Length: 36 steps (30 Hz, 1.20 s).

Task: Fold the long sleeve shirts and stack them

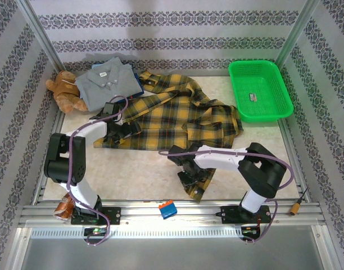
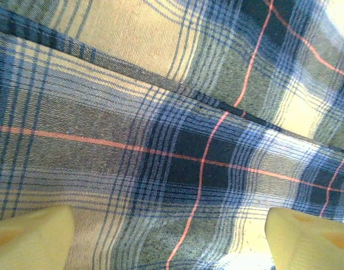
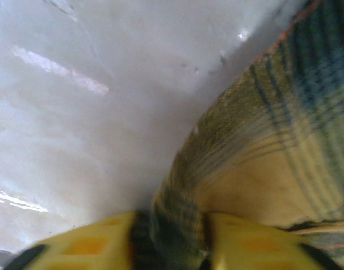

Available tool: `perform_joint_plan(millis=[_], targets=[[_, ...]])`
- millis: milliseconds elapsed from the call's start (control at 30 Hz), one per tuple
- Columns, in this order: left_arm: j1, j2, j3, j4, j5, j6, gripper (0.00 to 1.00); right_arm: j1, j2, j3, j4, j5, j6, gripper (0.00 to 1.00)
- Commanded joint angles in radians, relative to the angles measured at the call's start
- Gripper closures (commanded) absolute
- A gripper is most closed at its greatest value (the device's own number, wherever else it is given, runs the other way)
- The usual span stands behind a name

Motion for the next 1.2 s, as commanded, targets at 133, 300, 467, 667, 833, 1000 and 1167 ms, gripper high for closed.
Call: perform_joint_plan(millis=[133, 300, 467, 667, 833, 1000, 1167], targets=[[0.038, -0.055, -0.024, 0.024, -0.001, -0.003, 0.12, -0.072, 0.028, 0.082, -0.026, 0.067, -0.069, 1.0], [0.045, -0.07, -0.024, 0.022, 0.004, 0.002, 0.12, -0.195, -0.102, 0.264, -0.134, 0.019, -0.166, 1.0], [0.045, -0.047, -0.032, 0.043, 0.023, -0.013, 0.12, -0.354, -0.126, 0.515, -0.213, -0.062, -0.275, 1.0], [0.045, -0.03, -0.061, 0.095, 0.041, -0.057, 0.13, -0.477, 0.036, 0.885, -0.327, 0.007, -0.442, 1.0], [0.045, -0.031, -0.091, 0.106, 0.04, -0.071, 0.13, -0.553, 0.179, 1.091, -0.311, 0.037, -0.47, 1.0], [0.044, -0.035, -0.13, 0.116, 0.044, -0.089, 0.13, -0.613, 0.282, 1.253, -0.251, -0.034, -0.417, 1.0], [0.044, -0.036, -0.156, 0.09, 0.004, -0.094, 0.13, -0.617, 0.352, 1.384, -0.178, -0.064, -0.415, 1.0]])
